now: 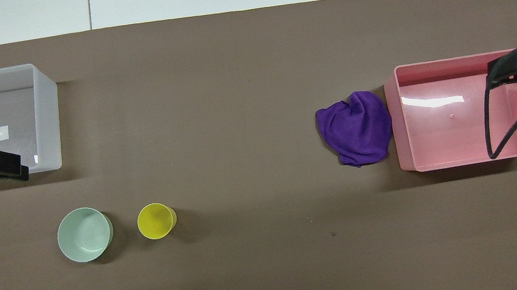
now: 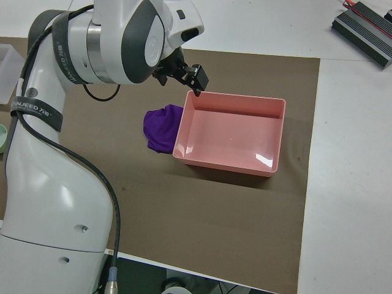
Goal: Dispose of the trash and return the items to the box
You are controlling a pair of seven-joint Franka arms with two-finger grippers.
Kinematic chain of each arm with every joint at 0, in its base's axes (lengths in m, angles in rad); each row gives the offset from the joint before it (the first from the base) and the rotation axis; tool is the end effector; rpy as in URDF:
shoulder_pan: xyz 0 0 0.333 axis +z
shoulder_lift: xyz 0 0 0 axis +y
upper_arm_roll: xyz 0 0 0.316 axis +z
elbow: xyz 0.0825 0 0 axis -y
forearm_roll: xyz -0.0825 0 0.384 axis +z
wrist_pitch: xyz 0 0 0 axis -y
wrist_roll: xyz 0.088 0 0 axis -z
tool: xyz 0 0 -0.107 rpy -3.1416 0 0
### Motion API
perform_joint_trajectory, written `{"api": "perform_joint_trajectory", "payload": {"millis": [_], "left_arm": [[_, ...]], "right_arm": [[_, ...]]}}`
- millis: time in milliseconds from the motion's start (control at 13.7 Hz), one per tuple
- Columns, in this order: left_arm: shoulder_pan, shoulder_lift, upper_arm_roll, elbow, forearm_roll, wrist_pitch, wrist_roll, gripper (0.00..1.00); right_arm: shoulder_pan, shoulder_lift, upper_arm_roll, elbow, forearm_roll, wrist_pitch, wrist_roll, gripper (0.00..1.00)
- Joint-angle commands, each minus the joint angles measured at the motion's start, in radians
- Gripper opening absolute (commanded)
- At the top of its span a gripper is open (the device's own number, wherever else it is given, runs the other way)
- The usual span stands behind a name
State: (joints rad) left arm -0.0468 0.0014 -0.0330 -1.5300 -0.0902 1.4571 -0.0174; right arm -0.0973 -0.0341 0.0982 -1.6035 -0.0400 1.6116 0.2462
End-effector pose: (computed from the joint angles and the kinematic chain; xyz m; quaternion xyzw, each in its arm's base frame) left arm 0.5406 -0.0537 0.6337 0.9977 -0.0346 -0.0392 0.0431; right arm 0.5481 -0.0027 0.6315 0.9921 -0.1219 0.0235 0.0189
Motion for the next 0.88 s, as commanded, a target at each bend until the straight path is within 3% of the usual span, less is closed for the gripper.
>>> {"api": "perform_joint_trajectory", "payload": {"millis": [0,73,439,805], "left_arm": [[-0.008,-0.004,0.004,0.018,0.035,-0.024,0.010,1.00],[-0.010,-0.009,-0.004,0.019,0.082,-0.023,0.007,1.00],[-0.007,-0.014,-0.004,0.019,0.080,-0.018,0.005,1.00],[0.002,-0.015,0.002,0.008,0.064,-0.046,0.005,1.00]], "right_arm": [[-0.006,-0.007,0.001,-0.013,0.018,0.007,-0.022,1.00],[-0.006,-0.007,0.001,-0.013,0.018,0.005,-0.028,1.00],[-0.007,-0.009,0.000,-0.012,0.018,-0.001,-0.022,1.00],[0.004,-0.020,0.003,-0.071,0.017,0.115,-0.015,1.00]]}}
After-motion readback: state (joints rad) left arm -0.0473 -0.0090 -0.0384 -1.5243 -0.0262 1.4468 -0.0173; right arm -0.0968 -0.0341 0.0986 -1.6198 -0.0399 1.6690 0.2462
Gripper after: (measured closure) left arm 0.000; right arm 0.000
